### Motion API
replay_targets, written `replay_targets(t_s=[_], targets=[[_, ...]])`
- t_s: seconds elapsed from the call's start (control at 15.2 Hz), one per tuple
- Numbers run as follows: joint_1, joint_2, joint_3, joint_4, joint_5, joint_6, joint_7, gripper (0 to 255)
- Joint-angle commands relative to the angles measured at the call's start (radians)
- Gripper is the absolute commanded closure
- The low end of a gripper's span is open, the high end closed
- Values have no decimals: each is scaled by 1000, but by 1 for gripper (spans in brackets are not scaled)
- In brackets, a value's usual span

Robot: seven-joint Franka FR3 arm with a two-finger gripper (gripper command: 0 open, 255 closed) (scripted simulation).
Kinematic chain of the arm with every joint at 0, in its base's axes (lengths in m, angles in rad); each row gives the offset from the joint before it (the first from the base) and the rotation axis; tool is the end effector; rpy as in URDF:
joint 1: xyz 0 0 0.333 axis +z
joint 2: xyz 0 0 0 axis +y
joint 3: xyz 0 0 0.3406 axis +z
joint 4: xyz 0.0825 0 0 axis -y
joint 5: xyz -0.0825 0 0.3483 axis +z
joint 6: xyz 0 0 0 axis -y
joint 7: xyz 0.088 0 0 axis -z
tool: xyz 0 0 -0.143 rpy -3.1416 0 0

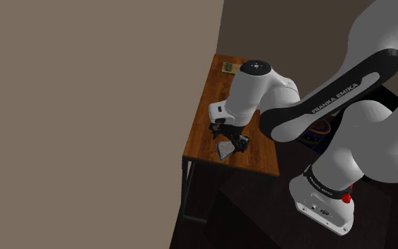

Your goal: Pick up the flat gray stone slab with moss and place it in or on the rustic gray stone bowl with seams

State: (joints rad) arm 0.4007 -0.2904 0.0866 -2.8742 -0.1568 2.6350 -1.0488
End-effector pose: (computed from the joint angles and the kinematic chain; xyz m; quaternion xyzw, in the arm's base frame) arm 0.2929 0.1541 0.2924 0.6706 0.7396 0.0087 0.0567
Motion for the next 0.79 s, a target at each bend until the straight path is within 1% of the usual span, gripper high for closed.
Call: replay_targets(t_s=[0.0, 0.59, 0.73], targets=[[0, 0, 0, 0, 0, 0, 0, 255], [0, 0, 0, 0, 0, 0, 0, 255], [7, -34, -4, 6, 13, -39, -12, 255]])
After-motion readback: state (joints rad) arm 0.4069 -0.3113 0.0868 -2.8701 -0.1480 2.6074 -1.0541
